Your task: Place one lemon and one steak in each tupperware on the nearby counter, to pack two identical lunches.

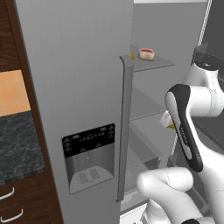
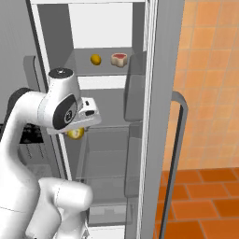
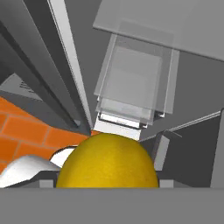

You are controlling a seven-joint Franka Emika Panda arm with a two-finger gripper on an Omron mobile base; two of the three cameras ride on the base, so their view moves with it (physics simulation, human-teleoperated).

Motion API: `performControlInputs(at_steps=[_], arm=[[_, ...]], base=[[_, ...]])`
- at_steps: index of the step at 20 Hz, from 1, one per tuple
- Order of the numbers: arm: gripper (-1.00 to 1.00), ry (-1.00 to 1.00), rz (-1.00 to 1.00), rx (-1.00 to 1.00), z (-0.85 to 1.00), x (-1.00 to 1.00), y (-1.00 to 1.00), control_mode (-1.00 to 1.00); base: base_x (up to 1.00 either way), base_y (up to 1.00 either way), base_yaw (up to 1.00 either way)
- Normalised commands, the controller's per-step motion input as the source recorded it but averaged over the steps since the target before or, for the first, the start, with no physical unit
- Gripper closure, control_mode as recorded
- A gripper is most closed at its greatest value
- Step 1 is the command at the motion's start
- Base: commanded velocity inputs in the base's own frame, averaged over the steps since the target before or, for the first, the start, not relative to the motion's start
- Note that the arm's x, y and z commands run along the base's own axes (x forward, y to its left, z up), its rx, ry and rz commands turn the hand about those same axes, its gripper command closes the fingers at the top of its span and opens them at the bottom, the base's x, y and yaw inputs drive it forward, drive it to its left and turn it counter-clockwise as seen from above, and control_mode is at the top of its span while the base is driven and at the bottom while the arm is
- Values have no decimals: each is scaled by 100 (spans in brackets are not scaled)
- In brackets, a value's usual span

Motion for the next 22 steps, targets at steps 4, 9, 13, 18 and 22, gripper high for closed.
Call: performControlInputs(at_steps=[4,9,13,18,22], arm=[[100,0,-3,0,-49,-100,0,-100],[100,-1,0,0,-15,-76,0,-100],[100,-3,0,0,0,-56,3,-100],[100,0,0,0,0,0,0,100],[100,0,0,0,0,0,0,100]], base=[[0,0,0],[0,0,0],[0,0,0],[-77,71,0],[-36,100,0]])
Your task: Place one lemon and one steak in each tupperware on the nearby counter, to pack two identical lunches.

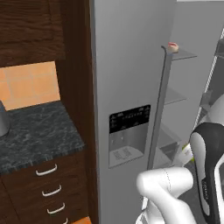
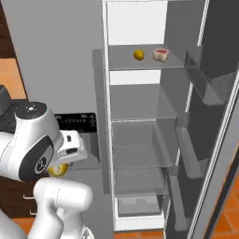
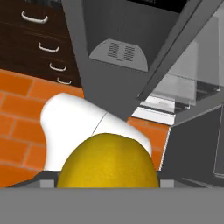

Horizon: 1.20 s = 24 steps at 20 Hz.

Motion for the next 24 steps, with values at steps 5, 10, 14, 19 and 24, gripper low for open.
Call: performControlInputs(at_steps=[5,10,14,19,24], arm=[[100,0,0,0,0,0,0,100],[100,0,0,0,0,0,0,100],[100,0,0,0,0,0,0,100],[100,0,0,0,0,0,0,100],[100,0,0,0,0,0,0,100]], base=[[-20,100,0],[-21,100,0],[-9,100,0],[0,100,0],[3,100,5]])
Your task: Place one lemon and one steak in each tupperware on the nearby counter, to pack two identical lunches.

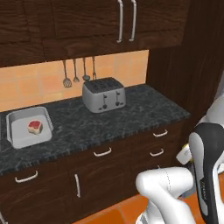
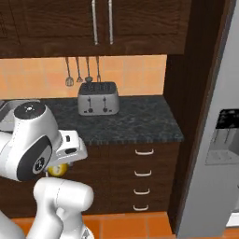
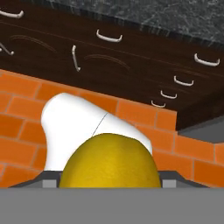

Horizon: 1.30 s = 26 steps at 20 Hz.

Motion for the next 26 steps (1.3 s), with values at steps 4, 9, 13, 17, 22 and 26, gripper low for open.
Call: performControlInputs(at_steps=[4,9,13,17,22,26], arm=[[100,0,0,0,0,0,0,100],[100,0,0,0,0,0,0,100],[100,0,0,0,0,0,0,100],[100,2,11,0,-23,23,43,-100],[100,0,16,0,-34,67,83,-100],[100,0,14,0,-34,100,74,-100]], base=[[22,100,16],[76,95,24],[42,67,18],[6,13,3],[0,0,0],[0,0,0]])
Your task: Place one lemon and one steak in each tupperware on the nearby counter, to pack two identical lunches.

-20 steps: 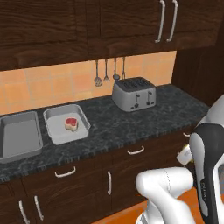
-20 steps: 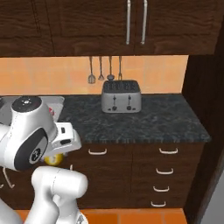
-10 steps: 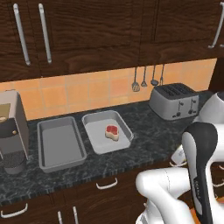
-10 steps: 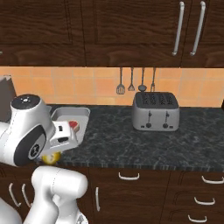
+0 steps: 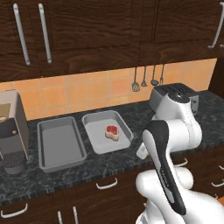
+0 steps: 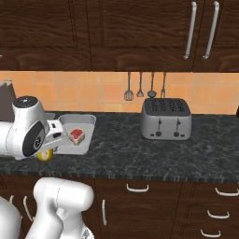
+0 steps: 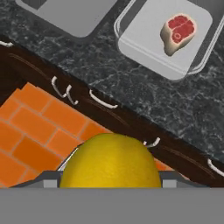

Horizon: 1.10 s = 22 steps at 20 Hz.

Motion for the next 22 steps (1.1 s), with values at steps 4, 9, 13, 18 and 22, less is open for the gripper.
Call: performControlInputs(at_steps=[4,9,13,18,22], arm=[[100,0,2,0,-23,100,57,-100],[100,0,-2,0,-3,100,49,-100],[100,2,-7,-3,5,100,54,-100],[100,10,-3,-2,0,95,20,-100],[100,0,-3,0,-7,48,-1,-100]], base=[[0,0,0],[0,0,0],[0,0,0],[0,0,0],[0,0,0]])
